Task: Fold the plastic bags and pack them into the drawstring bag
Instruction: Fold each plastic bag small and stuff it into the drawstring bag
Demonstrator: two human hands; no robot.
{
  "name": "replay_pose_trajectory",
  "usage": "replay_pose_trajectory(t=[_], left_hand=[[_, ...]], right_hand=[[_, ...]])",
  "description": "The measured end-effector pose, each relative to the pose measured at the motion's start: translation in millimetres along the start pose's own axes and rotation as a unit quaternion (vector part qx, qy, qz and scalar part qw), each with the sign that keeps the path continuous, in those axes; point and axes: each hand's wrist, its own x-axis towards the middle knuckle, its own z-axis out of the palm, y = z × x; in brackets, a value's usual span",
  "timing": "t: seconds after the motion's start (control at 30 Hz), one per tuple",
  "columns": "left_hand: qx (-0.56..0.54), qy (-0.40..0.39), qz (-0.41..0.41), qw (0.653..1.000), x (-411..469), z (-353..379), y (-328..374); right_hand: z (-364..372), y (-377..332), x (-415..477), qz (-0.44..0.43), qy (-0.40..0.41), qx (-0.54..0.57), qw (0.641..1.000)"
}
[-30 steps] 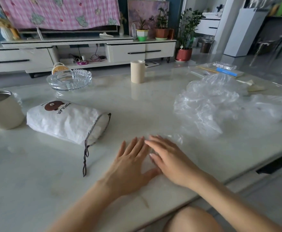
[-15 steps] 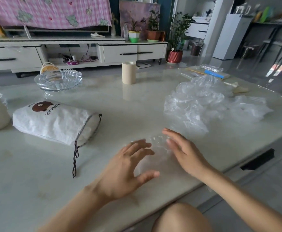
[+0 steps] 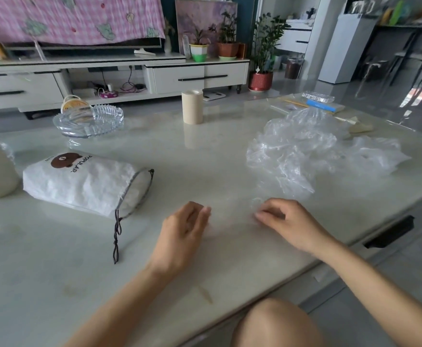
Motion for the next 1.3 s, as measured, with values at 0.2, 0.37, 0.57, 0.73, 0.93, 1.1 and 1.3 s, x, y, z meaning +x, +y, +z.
replay_pose_trajectory(t=[0.2,0.37,0.57,0.73,0.93,1.1,1.3], left_hand=[[0.164,0.050,-0.042,0.984,5.6,10.1,-1.1],[0.362,0.025,-0.098,0.927,12.3,5.1,1.6],[0.343,0.037,0.010,0.938,14.1,-0.7,-21.0],[-0.107,0.021,-0.095,0.989,28.1,-21.7,-11.4],[-0.249,-0.206,-0.128,0.938,30.9,-57.6,-5.7],[-0.221,-0.113,-0.131,0.960,29.0,-57.9,-6.9],[-0.353,-0.023,-0.188,0.916,33.3,-46.5,-9.4]], right_hand=[[19.5,-1.9,30.2,0.083,0.078,-0.162,0.980],[33.9,-9.5,31.5,0.080,0.160,-0.311,0.934],[30.0,6.4,29.9,-0.018,0.225,-0.450,0.864],[16.1,-8.0,31.0,0.003,0.155,-0.117,0.981],[14.4,-80.8,43.5,0.065,-0.235,0.194,0.950],[37.8,-82.5,46.9,0.070,-0.316,0.214,0.922],[53.5,-72.0,41.2,0.102,-0.124,0.334,0.929]])
